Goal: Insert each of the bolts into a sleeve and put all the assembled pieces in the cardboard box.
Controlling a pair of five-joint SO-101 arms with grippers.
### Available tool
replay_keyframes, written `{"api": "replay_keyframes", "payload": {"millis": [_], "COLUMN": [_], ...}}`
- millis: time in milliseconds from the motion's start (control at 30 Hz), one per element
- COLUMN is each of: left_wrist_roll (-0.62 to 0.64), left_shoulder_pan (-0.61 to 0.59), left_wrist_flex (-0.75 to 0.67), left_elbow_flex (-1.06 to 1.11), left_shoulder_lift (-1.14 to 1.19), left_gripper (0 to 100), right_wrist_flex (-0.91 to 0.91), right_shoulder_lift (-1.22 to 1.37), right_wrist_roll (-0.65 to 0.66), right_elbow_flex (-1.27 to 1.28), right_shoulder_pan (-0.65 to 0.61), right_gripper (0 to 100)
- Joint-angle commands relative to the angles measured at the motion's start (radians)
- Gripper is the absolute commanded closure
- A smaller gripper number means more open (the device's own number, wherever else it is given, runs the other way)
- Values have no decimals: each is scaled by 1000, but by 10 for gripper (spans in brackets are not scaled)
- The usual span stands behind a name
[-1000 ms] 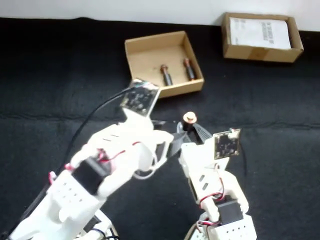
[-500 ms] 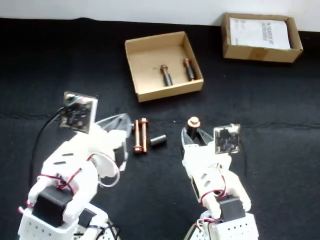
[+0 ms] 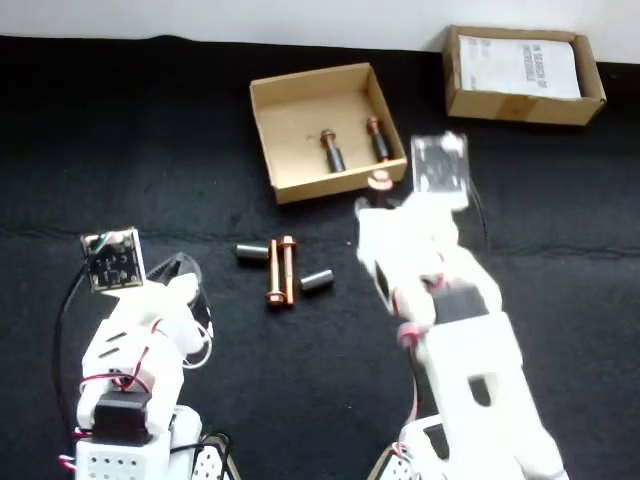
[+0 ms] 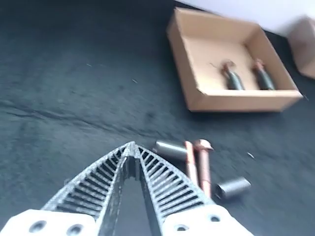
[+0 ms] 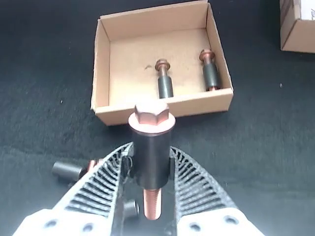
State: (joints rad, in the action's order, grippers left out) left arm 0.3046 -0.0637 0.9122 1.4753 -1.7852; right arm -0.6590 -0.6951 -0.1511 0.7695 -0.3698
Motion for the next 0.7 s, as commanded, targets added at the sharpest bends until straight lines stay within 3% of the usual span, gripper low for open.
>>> {"api": "replay_keyframes", "payload": {"millis": [0, 433, 667], "left_wrist_roll": [6, 6, 6], "left_shoulder_pan": [-71, -122, -120], "left_wrist_flex": [-97, -123, -121], "left_elbow_flex": [93, 219, 219], "left_shoulder_lift": [-31, -21, -19], "left_gripper": [990, 990, 990], "right_wrist_flex": [-1, -12, -186], "right_shoulder_lift": [194, 845, 1248], "right_wrist_roll": [2, 5, 6], "right_elbow_flex": [-240, -872, -1357], "right_shoulder_pan": [13, 12, 12], "right_gripper": [992, 992, 992]}}
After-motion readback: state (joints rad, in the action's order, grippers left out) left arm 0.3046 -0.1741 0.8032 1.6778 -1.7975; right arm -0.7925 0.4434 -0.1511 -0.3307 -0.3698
